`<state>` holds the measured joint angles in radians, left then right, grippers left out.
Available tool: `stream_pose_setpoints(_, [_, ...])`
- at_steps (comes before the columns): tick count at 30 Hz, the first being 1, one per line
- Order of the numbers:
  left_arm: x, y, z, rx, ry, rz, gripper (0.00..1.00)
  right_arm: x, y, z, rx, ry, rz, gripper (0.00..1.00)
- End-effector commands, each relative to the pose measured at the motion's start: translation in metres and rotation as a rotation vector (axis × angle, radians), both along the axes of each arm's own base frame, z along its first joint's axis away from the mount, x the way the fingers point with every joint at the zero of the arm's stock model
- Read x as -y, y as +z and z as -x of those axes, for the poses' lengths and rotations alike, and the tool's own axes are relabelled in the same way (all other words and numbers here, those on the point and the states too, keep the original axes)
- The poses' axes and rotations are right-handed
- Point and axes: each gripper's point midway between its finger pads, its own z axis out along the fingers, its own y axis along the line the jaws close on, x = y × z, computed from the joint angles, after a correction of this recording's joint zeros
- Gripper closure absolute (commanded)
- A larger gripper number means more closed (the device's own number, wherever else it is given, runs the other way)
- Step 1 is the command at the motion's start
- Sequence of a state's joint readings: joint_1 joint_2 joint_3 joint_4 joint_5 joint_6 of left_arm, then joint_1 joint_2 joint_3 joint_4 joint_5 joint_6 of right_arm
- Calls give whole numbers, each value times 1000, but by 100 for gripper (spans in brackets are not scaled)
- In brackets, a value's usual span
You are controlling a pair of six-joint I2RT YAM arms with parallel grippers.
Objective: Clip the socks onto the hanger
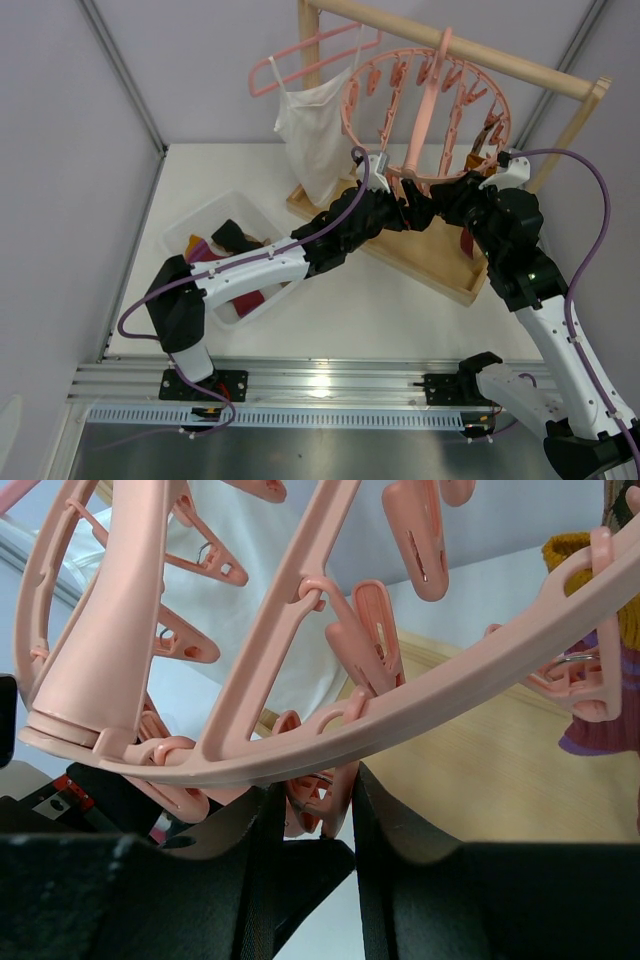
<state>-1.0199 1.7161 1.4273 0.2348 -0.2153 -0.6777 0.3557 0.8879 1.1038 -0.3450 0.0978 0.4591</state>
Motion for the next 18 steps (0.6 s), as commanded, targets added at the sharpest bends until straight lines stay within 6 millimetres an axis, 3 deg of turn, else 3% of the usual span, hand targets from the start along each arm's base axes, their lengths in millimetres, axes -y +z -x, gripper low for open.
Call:
stream_pose_setpoints(1, [-16, 12, -27, 0, 110, 34, 1, -3, 31, 10, 68, 23, -58, 94])
stream_pose_setpoints(11, [-23, 10, -25, 15, 96, 20, 1, -1, 33, 7, 75, 11, -64, 91])
stream_pose_setpoints(12, [-28, 6, -20, 22, 88, 4, 0, -2, 34, 7, 77, 14, -67, 93])
stream_pose_setpoints(15, [-40, 24, -4, 100, 37, 32, 2, -5, 33, 5, 72, 23, -67, 96])
stream_pose_setpoints(17, [-43, 19, 12, 149, -32, 35, 3, -5, 31, 4, 67, 26, -66, 97])
stream_pose_setpoints(18, [-50, 33, 21, 204, -57, 44, 4, -6, 31, 4, 66, 30, -66, 97])
